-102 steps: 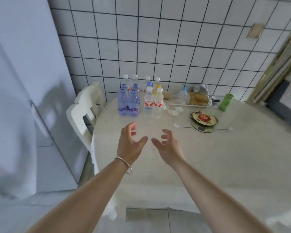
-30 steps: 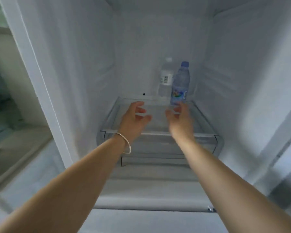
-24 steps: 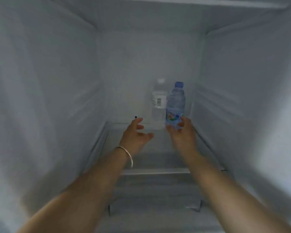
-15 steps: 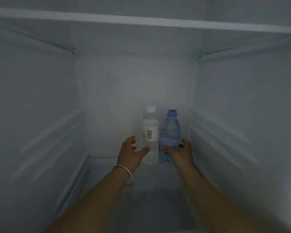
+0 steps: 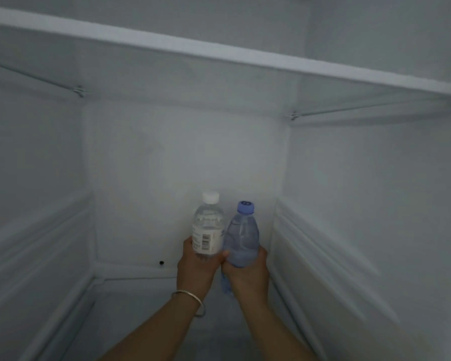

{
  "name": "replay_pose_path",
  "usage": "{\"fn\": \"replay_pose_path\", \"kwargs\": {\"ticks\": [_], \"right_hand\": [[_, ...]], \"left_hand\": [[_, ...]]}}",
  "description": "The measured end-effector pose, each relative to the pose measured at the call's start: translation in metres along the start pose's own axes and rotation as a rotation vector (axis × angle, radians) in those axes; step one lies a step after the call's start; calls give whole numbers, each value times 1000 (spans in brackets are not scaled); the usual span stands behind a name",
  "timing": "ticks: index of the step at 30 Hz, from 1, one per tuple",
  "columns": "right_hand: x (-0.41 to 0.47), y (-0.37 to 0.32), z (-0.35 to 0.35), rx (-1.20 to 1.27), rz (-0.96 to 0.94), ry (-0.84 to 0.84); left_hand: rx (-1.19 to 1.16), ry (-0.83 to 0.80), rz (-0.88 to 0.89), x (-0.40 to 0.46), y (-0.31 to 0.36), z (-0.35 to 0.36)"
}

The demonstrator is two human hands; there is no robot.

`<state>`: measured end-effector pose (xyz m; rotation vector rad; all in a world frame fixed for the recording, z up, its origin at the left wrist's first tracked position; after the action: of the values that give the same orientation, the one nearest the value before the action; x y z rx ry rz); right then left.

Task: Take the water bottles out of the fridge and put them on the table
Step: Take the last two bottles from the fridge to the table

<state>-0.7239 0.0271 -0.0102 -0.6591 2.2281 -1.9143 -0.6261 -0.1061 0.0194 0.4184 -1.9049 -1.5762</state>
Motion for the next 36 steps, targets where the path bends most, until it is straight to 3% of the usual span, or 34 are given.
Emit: {"fn": "replay_pose_path", "kwargs": {"ticks": [4, 13, 17, 20, 28, 36], "right_hand": [[-28, -15, 6, 82, -49, 16], [-153, -83, -3, -17, -304, -5], [-255, -109, -27, -70, -374, 81], [-339, -109, -56, -81, -294, 252], [-526, -113, -148, -138, -208, 449], [-685, -108, -279, -164, -185, 615]], "left_hand": [[10, 7, 28, -21, 8, -15], [-95, 5, 102, -122, 51, -61], [-126, -68, 122, -197, 74, -73], [-92, -151, 153, -270, 98, -69], [-191, -439, 188, -446, 140, -17], [-299, -677, 214, -598, 188, 93]]}}
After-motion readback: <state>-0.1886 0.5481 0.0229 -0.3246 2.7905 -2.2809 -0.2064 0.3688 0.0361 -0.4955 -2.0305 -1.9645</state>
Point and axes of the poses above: each hand's wrist, its own x-axis towards the middle knuckle, its own z-axis out of the palm, y = z × x, the point moved 10 cm from there along x, towards the middle knuckle, and after that the axes turned 12 degrees about -y, right-handed, at the moved point
